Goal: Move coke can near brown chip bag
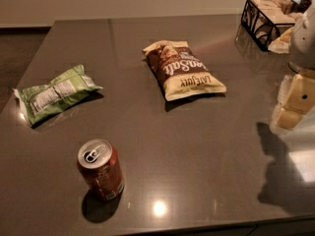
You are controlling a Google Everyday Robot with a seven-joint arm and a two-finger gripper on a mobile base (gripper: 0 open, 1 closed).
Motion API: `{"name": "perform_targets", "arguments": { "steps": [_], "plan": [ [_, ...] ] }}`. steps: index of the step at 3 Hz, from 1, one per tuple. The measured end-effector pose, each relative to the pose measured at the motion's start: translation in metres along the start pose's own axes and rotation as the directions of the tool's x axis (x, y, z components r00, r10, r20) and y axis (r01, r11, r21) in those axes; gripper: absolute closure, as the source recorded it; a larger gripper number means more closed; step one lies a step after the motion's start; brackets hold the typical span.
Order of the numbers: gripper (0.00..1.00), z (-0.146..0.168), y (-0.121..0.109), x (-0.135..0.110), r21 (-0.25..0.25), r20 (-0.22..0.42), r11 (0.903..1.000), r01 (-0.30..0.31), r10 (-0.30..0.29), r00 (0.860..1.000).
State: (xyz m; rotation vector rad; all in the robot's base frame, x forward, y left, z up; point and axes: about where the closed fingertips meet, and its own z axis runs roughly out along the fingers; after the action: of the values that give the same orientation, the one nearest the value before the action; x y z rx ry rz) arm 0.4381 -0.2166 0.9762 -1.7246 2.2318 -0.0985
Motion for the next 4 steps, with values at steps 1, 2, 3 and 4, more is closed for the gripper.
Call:
{"name": "perform_targets", "arguments": {
  "steps": [1, 2, 3, 4],
  "plan": [
    [0.00, 0.000, 0.000, 0.000, 0.000, 0.000, 1.0000, 0.000, 0.000, 1.000],
    [0.00, 0.004, 0.006, -0.024, -0.046, 0.082, 0.9978, 0.047, -0.043, 0.996],
    [0.00, 0.010, 0.030, -0.072, -0.098, 0.217, 0.9823, 0.159, -0.135, 0.967],
    [0.00, 0.009, 0.065, -0.121, -0.118, 0.344, 0.9520, 0.283, -0.228, 0.911]
  ]
}}
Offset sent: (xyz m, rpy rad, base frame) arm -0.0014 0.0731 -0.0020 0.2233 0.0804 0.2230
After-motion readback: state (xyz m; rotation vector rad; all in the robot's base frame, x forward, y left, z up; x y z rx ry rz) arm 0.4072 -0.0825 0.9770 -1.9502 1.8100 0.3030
